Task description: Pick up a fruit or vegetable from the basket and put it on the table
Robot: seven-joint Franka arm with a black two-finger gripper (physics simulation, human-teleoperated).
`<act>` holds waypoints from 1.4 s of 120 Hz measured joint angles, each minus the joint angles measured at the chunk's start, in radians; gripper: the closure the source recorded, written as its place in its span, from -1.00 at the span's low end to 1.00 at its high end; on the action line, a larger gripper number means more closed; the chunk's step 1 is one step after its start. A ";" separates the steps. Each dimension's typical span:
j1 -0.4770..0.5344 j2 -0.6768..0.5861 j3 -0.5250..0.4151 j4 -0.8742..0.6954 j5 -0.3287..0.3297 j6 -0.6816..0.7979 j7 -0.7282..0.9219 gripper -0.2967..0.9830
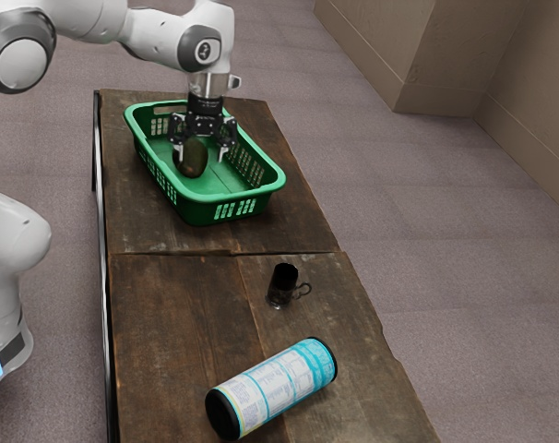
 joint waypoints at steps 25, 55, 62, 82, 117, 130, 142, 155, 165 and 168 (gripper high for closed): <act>0.002 0.003 0.000 0.004 0.001 0.008 0.002 -0.49; 0.010 0.013 0.003 -0.004 0.044 0.066 0.003 -0.53; 0.008 0.013 0.003 -0.006 0.047 0.070 0.002 -0.52; 0.006 0.009 0.003 -0.009 0.051 0.071 0.001 -0.25; 0.006 0.010 0.003 -0.010 0.053 0.074 0.001 -0.23; 0.006 0.010 0.003 -0.027 0.054 0.107 0.002 -0.35; 0.006 0.007 0.003 -0.043 0.057 0.148 0.003 -0.40; 0.006 0.007 0.003 -0.052 0.067 0.192 0.004 -0.43; 0.008 0.006 0.003 -0.065 0.070 0.214 0.005 -0.44; 0.008 0.006 0.004 -0.069 0.071 0.219 0.005 -0.44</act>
